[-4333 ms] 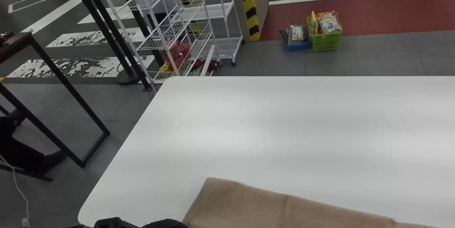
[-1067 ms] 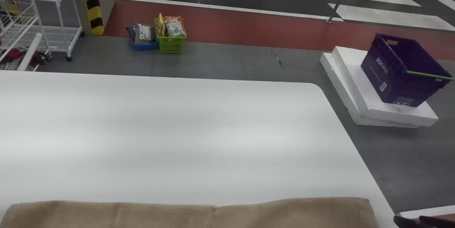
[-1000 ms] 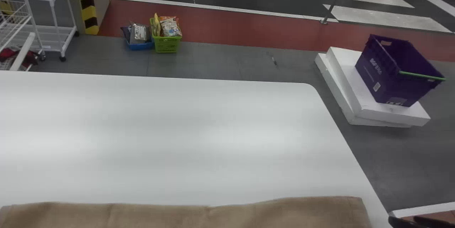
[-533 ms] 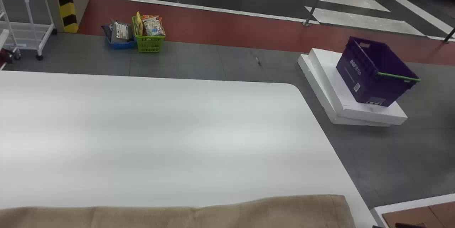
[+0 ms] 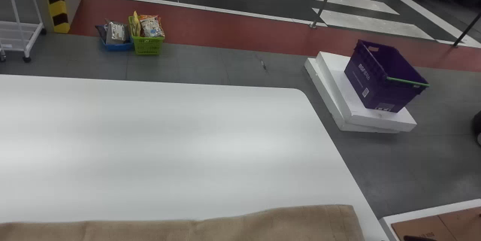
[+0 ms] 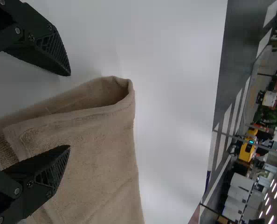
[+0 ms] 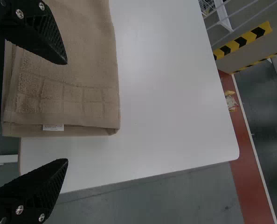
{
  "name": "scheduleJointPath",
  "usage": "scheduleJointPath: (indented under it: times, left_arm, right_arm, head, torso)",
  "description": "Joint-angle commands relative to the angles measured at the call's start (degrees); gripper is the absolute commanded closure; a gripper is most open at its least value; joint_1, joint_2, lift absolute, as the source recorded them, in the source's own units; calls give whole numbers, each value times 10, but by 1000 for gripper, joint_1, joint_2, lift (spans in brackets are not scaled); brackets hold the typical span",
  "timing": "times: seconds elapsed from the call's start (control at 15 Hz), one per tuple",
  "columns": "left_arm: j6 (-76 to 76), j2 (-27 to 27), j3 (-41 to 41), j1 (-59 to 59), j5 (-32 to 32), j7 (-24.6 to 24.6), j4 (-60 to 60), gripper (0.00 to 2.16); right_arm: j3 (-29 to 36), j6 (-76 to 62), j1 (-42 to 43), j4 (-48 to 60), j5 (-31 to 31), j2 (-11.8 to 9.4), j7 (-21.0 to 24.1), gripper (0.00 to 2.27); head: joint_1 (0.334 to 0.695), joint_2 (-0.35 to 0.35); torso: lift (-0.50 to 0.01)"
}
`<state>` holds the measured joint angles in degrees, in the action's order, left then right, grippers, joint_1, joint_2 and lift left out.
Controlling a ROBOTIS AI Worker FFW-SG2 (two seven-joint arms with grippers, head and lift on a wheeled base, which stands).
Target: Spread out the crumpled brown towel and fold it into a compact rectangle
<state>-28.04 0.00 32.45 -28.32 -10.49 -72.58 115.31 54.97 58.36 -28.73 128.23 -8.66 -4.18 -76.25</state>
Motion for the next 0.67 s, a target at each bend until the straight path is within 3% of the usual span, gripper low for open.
scheduleJointPath:
  times: [0.0,0.07,0.4,0.53,0.6]
  left_arm:
    - [-1,-1,-13,-1,-20,3,-1,329]
    - [-1,-1,-18,-1,-24,3,-2,390]
    - [8,-1,-27,-1,-34,-24,-1,1339]
    - [15,-1,-26,-1,-34,-33,1,1501]
    - [19,-1,-23,0,-34,-28,3,1804]
  right_arm:
    - [-3,0,0,0,1,1,-1,66]
    - [-4,0,0,0,1,1,-1,63]
    - [-6,-14,0,-8,1,1,-1,63]
    - [-7,-21,0,-11,3,1,-1,63]
    - [-8,-21,0,-11,4,1,0,63]
  head:
    - [695,-350]
    - [695,-350]
    - [695,-350]
    - [695,-350]
    - [695,-350]
  torso:
    - [-127]
    - [-127]
    - [-127]
    - [-127]
    - [-127]
